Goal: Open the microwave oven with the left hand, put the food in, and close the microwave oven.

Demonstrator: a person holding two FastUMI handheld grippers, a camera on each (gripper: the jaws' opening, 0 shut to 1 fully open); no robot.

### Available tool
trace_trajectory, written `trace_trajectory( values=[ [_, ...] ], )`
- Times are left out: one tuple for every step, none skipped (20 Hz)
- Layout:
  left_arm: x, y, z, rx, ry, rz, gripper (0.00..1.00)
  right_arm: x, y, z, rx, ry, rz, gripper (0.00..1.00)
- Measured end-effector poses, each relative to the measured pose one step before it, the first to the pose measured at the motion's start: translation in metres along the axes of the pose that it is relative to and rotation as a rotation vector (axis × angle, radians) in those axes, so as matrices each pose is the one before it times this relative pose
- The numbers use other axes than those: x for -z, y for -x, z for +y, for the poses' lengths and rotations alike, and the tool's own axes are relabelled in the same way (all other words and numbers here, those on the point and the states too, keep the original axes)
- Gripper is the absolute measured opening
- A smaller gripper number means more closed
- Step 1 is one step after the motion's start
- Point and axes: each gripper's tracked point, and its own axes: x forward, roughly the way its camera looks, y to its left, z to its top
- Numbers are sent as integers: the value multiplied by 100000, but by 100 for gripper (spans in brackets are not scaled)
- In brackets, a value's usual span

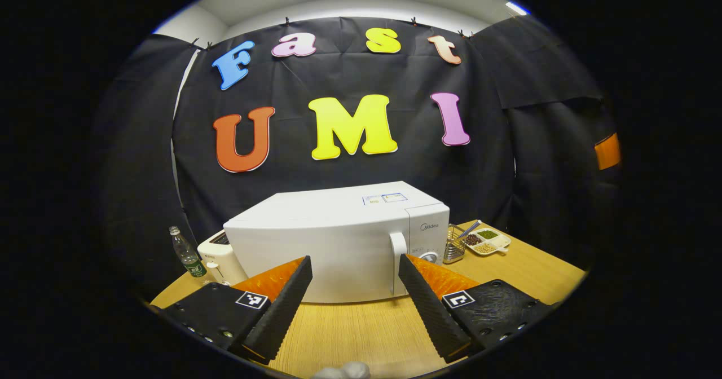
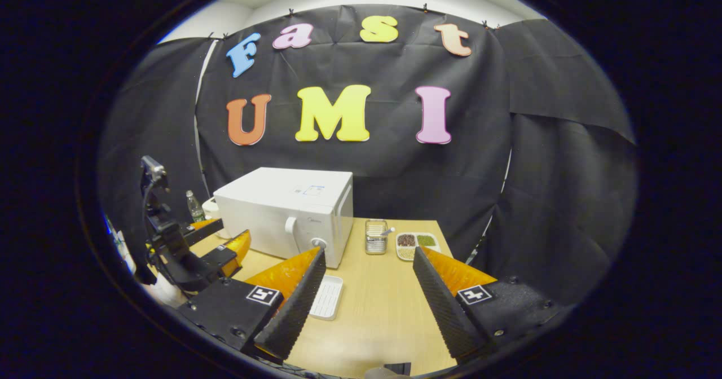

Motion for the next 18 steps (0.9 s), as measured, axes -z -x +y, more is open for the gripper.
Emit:
trace_trajectory(
  values=[
    [-815, 1079, 641, -654, 432, -331, 96, -206, 417, 188, 790, 196, -1306, 100],
    [-880, 1099, 528, -184, 574, -461, 96, -285, 331, 171, 663, -337, -1182, 100],
    [-1122, 1137, 654, -515, 671, -1280, 97, -136, 378, 182, 597, -137, -962, 100],
    [-1010, 1082, 681, -256, 715, -781, 96, -229, 339, 176, 705, -456, -985, 91],
    [-1123, 1008, 569, 28, 462, -1585, 96, -217, 371, 261, 447, -866, -938, 91],
    [-1010, 866, 590, 179, -120, -937, 96, -234, 293, 313, 399, -927, -999, 99],
    [-1051, 854, 806, -721, -521, -1037, 96, -81, 290, 256, 509, -768, -797, 99],
    [-948, 659, 669, -51, 123, -852, 96, -150, 341, 319, 613, -344, -487, 100],
    [-839, 709, 490, 111, 719, -811, 96, -198, 205, 243, 748, -318, -981, 91],
    [-794, 642, 404, 267, 732, -702, 96, -266, 297, 251, 786, -81, -1039, 99],
    [-845, 565, 631, -54, 769, -1014, 96, -280, 200, 154, 1095, -13, -1053, 99],
    [-636, 407, 253, 629, 182, -147, 96, -289, 307, 346, 596, -224, -917, 100],
    [-608, 504, 575, -741, -849, -329, 96, -364, 276, 305, 235, -685, -1047, 100],
    [-347, 439, 489, -223, -1008, 424, 96, -464, 252, 327, 59, -951, -1109, 91],
    [-489, 497, 386, -477, -969, 204, 96, -408, 179, 314, -238, -718, -728, 91],
    [-428, 335, 267, -296, -149, -160, 96, -589, 111, 329, -182, -468, -922, 99],
    [-269, 296, 248, -881, -104, 648, 96, -547, 200, 292, -681, -585, -1259, 99],
    [-376, 171, 375, -1023, 14, -295, 96, -585, 166, 435, -1000, -172, -1112, 99]
  ],
)
